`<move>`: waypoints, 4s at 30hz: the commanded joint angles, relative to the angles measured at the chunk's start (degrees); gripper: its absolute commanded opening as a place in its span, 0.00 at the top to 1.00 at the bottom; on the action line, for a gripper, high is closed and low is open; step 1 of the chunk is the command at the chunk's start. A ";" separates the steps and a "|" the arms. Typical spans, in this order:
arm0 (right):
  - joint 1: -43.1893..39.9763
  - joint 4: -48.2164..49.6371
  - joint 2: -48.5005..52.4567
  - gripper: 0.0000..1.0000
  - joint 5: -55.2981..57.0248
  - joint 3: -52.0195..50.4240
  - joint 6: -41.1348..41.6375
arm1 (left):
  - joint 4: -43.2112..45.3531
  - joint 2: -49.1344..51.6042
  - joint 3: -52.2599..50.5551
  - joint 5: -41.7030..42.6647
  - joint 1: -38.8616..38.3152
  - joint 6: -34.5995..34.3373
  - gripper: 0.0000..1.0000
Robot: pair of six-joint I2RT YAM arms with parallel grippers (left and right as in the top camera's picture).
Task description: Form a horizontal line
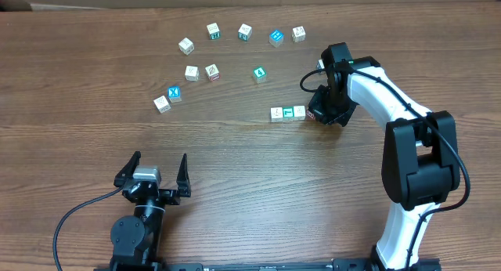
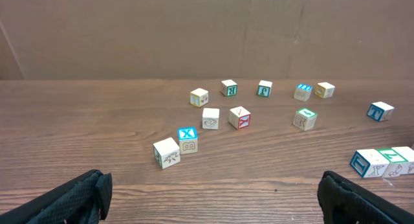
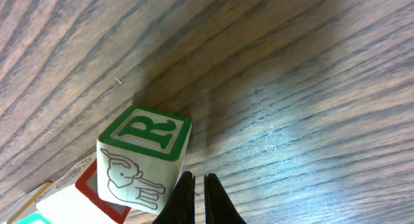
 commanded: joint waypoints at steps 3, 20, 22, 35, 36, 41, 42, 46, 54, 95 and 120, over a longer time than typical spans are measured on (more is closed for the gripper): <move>0.28 0.11 0.37 0.96 -1.22 -0.24 0.24 | 0.17 -0.52 -0.24 -0.35 -0.37 1.09 0.01; -1.40 2.62 0.37 0.96 9.86 -0.24 0.00 | 0.17 -0.52 -0.22 -0.35 -0.37 1.09 0.00; -1.75 4.85 0.37 0.96 9.81 -0.24 0.00 | 0.17 -0.52 -0.22 -0.35 -0.37 1.09 0.00; -1.70 8.35 0.37 0.96 7.96 -0.24 -0.74 | 0.17 -0.52 -0.22 -0.35 -0.37 1.09 0.00; -1.70 8.85 0.37 0.96 7.65 -0.24 -1.33 | 0.17 -0.52 -0.24 -0.35 -0.37 1.09 0.00; -1.70 9.49 0.37 0.96 6.10 -0.24 -1.51 | 0.17 -0.52 -0.24 -0.35 -0.37 1.09 0.00; -1.70 9.42 0.37 0.96 5.14 -0.24 -1.51 | 0.17 -0.52 -0.22 -0.35 -0.37 1.09 0.00; -1.66 8.85 0.39 0.96 3.54 -0.24 -1.53 | 0.17 -0.52 -0.22 -0.35 -0.37 1.09 0.00; -1.66 5.97 0.37 0.96 3.50 -0.24 -1.51 | 0.17 -0.52 -0.24 -0.35 -0.37 1.09 0.00; -1.66 4.68 0.37 0.96 -0.79 -0.24 -1.01 | 0.17 -0.52 -0.24 -0.35 -0.37 1.09 0.00; -1.66 5.16 0.37 0.96 -0.52 -0.24 -0.66 | 0.17 -0.52 -0.24 -0.35 -0.37 1.09 0.00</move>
